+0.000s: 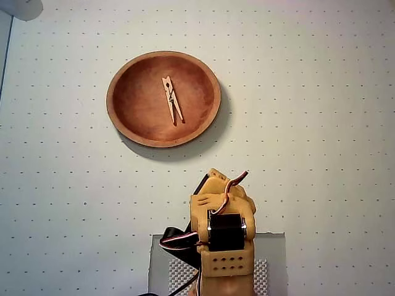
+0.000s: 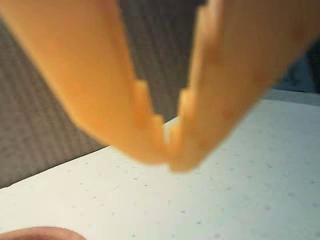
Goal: Grasp a clothespin and put it in the bowl.
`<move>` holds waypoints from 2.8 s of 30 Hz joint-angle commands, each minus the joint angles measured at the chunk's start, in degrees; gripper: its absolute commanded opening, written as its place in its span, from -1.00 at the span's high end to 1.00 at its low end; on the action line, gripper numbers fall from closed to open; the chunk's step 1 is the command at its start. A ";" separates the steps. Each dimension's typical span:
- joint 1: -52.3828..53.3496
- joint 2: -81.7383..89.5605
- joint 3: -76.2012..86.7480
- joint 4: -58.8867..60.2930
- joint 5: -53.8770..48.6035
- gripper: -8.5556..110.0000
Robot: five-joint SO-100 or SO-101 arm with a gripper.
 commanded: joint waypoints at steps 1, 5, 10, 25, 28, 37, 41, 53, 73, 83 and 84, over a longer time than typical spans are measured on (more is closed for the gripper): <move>-2.20 0.44 -3.69 -0.18 18.37 0.91; -2.20 4.13 -2.90 -4.66 33.75 0.91; -0.09 14.77 2.11 -9.32 37.09 0.91; 0.62 29.27 25.58 -31.38 34.37 0.91; 0.44 29.27 28.48 -35.51 34.37 0.91; 0.79 39.46 47.02 -46.14 34.45 0.91; 0.88 41.75 54.58 -49.31 34.45 0.91; 0.88 41.75 67.50 -53.00 43.33 0.91; 0.97 41.75 67.76 -44.03 42.98 0.91; 0.88 41.75 67.76 -44.03 43.07 0.91; 0.88 41.75 67.68 -44.03 43.07 0.91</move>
